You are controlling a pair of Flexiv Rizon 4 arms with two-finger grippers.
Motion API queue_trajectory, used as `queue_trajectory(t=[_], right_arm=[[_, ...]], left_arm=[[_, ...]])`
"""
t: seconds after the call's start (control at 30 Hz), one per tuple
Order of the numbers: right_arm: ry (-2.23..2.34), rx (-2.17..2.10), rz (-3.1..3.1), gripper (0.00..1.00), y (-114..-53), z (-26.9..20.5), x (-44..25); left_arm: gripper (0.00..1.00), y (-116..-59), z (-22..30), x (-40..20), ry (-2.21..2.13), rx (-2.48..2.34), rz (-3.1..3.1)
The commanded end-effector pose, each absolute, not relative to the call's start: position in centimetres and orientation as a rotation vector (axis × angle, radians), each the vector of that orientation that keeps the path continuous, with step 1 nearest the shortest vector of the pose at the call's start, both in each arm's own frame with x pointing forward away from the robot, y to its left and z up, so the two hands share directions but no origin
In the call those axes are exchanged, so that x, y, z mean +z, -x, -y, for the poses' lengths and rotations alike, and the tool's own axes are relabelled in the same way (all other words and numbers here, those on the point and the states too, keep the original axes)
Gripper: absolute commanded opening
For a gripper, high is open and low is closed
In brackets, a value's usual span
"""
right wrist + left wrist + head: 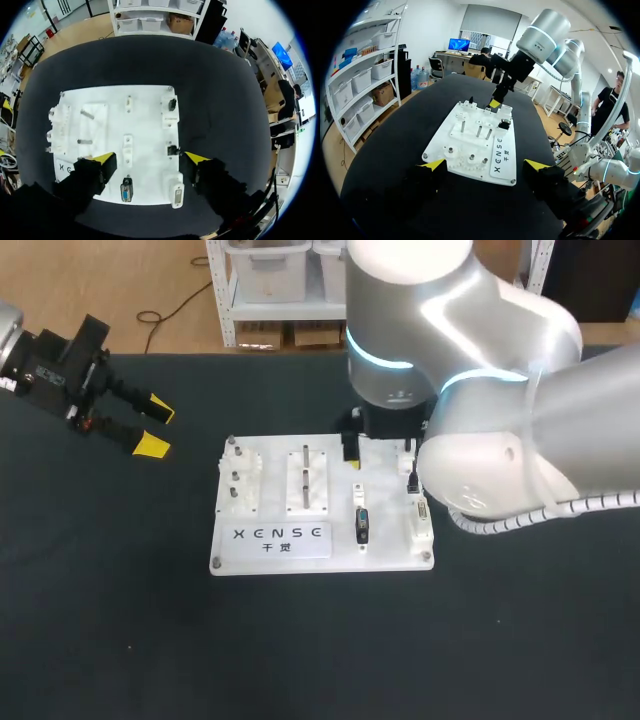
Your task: Insert the USB connector, Ethernet cable, and multi-pin plug into their matching sockets one by one.
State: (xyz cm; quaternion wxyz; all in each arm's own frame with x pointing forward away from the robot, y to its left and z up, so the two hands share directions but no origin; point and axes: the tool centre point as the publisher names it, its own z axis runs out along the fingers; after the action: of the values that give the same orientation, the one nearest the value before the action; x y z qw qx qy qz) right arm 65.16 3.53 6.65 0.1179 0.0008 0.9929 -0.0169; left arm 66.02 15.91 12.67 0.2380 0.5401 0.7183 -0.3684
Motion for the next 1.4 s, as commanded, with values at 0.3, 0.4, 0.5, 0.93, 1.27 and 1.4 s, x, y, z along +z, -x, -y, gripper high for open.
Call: queue_trajectory(t=[0.3, 0.4, 0.5, 0.93, 1.27, 1.4], right_arm=[[0.071, -0.01, -2.996, 1.0, -61.4, -6.1, 4.6], [0.067, 0.004, -3.011, 1.0, -60.9, -6.1, 4.2], [0.064, 0.016, -3.026, 1.0, -60.4, -6.0, 3.8], [0.013, 0.025, -3.064, 1.0, -59.1, -6.2, 2.2], [-0.029, 0.002, -3.076, 0.79, -59.2, -6.6, 0.4], [-0.031, 0.007, -3.075, 0.43, -59.3, -6.8, 0.4]], left_arm=[[1.0, -66.0, -15.9, 12.6, -1.48, -1.008, -1.966], [1.0, -66.0, -15.9, 12.6, -1.48, -1.008, -1.966], [1.0, -66.0, -15.9, 12.6, -1.48, -1.008, -1.966], [1.0, -66.0, -15.9, 12.6, -1.48, -1.008, -1.966], [1.0, -66.0, -15.9, 12.6, -1.48, -1.008, -1.966], [1.0, -66.0, -15.9, 12.6, -1.48, -1.008, -1.966]])
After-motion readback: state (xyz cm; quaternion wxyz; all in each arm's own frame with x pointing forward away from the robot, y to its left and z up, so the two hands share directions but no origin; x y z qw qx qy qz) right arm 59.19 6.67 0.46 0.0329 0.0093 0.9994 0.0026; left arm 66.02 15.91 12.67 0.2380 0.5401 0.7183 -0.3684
